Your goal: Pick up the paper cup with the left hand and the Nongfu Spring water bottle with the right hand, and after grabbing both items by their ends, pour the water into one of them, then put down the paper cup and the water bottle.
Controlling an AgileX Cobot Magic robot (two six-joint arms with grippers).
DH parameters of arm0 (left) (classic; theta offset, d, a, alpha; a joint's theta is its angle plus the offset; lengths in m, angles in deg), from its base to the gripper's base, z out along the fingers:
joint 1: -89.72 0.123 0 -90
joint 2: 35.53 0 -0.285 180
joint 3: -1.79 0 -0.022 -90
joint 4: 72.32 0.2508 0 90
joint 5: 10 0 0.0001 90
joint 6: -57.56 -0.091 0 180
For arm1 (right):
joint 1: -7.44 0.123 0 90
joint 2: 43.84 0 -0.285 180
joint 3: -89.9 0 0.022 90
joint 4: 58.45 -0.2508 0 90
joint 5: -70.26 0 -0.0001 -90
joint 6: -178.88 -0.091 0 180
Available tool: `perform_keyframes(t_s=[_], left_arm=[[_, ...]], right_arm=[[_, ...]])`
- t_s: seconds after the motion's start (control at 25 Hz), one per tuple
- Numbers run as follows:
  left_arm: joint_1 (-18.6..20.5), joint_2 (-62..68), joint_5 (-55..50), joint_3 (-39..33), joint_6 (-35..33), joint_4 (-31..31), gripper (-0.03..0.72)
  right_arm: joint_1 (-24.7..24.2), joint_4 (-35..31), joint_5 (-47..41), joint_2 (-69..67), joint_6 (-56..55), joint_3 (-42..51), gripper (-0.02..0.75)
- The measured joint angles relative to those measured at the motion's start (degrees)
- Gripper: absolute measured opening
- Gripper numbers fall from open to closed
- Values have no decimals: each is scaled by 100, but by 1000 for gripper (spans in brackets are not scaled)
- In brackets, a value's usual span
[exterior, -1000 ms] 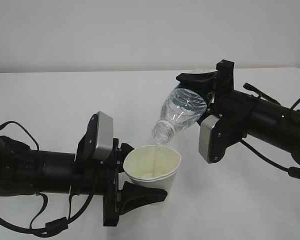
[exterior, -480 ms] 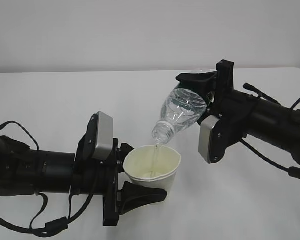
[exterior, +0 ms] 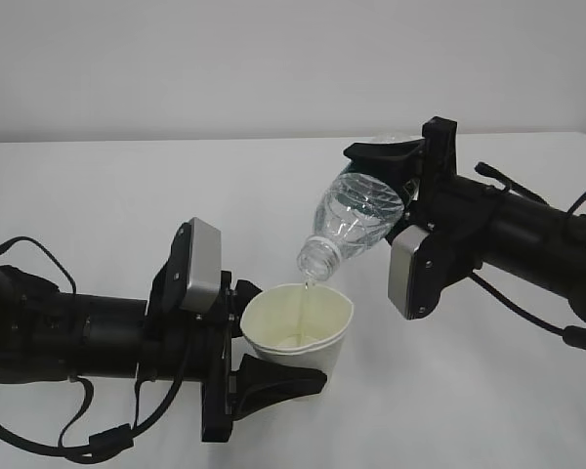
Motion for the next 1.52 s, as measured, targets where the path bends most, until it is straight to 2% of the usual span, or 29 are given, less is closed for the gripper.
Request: perform_keyframes(t_s=[1.52], left_arm=[[0,0,-10,0,110,0,471]], right_arm=[[0,0,0,0,105,-10,416]])
